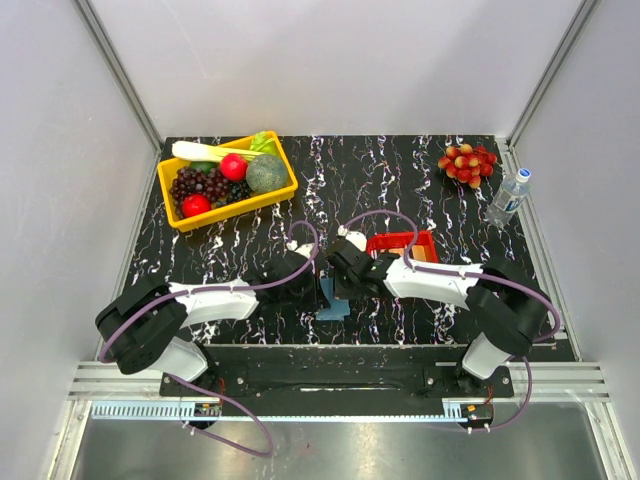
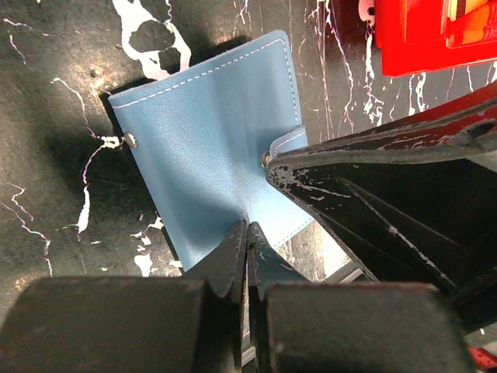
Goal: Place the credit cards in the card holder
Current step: Close the card holder at the center of the board.
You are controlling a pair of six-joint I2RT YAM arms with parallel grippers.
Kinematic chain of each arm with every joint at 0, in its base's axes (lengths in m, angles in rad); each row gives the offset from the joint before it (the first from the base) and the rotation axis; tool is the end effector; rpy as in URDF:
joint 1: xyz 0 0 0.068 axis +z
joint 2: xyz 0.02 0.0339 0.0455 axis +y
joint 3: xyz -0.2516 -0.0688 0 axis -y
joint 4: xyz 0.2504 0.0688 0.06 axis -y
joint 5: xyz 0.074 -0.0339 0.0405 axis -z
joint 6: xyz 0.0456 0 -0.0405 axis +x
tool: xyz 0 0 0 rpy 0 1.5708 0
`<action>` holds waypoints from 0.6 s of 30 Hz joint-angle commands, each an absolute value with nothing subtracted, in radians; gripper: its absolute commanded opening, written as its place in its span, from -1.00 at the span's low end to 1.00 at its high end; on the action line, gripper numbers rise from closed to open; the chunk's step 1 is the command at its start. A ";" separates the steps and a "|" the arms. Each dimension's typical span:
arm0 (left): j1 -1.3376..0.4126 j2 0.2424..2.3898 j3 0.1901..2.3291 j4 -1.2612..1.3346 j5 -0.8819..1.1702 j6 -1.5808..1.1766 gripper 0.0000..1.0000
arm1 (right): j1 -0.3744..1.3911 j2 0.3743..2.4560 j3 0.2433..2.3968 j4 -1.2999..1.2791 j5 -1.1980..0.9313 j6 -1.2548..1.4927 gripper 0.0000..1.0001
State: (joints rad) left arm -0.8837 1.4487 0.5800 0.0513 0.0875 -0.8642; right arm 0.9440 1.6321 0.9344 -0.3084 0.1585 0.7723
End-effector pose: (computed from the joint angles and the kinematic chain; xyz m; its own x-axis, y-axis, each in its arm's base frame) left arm 0.1736 -0.2179 0.1237 -0.9150 -0.0793 -0.3957 0.1728 0.8091 -0.5617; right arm 0.1991 0.2627 0.1492 -0.8784 -0.0382 -0.4764 -0.1916 0.9413 0.2779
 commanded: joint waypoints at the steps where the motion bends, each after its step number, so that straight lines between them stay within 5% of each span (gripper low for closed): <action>1: -0.891 1.474 0.554 0.032 0.089 -0.854 -1.00 | 0.933 1.677 0.934 -0.290 0.161 0.788 -1.00; 18: -0.893 1.393 0.529 0.043 0.034 -0.859 -0.96 | 0.896 1.671 0.897 -0.259 0.110 0.795 -1.00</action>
